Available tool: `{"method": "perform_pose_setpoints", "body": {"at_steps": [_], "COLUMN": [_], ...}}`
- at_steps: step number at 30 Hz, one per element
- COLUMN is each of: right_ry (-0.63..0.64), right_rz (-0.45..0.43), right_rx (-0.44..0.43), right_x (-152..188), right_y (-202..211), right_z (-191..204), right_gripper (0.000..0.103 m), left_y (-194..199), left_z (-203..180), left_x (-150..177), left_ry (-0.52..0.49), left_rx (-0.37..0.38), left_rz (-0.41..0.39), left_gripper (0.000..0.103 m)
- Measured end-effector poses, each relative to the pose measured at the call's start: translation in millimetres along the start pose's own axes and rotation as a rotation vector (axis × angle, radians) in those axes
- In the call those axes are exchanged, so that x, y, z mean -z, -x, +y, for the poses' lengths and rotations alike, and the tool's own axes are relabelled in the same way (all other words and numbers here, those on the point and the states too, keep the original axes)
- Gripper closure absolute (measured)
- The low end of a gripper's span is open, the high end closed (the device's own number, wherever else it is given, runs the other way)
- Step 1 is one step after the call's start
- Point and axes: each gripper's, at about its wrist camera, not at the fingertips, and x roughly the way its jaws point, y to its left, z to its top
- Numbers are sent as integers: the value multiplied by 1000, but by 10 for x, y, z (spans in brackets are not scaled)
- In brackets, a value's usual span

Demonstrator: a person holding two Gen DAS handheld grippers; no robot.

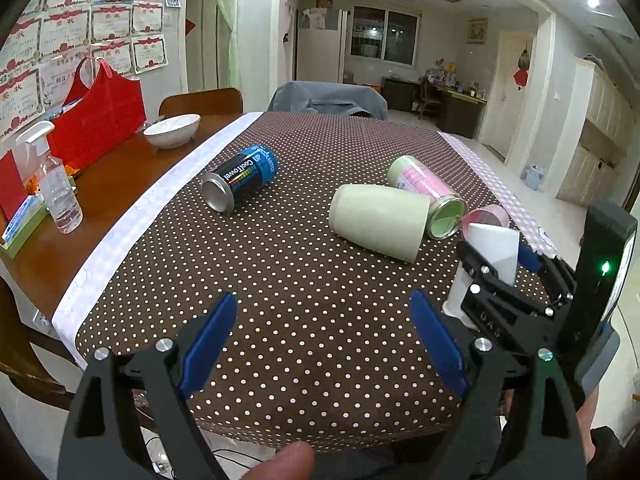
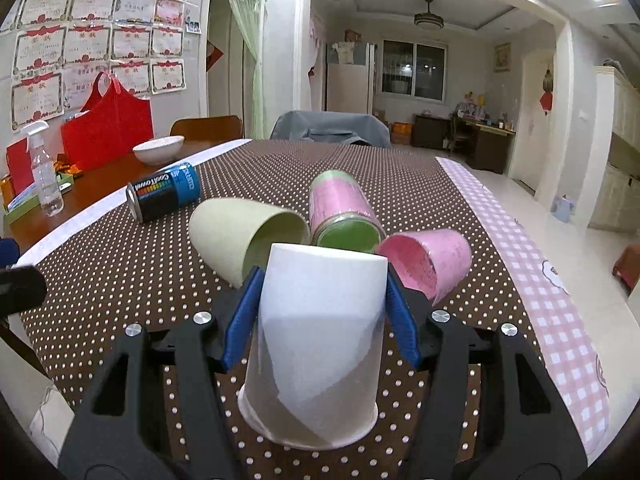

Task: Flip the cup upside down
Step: 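Lower the white cup rim-down onto the tablecloth and open the right gripper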

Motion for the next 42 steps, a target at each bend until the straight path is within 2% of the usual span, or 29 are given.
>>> {"method": "perform_pose_setpoints", "body": {"at_steps": [5, 11, 13, 18, 42], "right_ry": [-6, -46, -56, -78, -170], "right_rz": [17, 2, 5, 15, -68], "right_rx": [-13, -51, -56, -68, -116], "right_x": [75, 103, 76, -12, -460], "right_y": [72, 212, 242, 289, 788], "right_z": [30, -14, -33, -63, -389], "right_gripper": [43, 12, 7, 6, 6], "left_y": [12, 34, 44, 103, 531], "left_z": [-20, -37, -50, -89, -307], "left_x": [-7, -6, -13, -35, -163], "left_ry": [-5, -10, -13, -21, -69], "left_rx": [4, 3, 3, 6, 2], "left_rz": [-2, -6, -8, -21, -111], "left_gripper": [16, 16, 16, 16, 16]}}
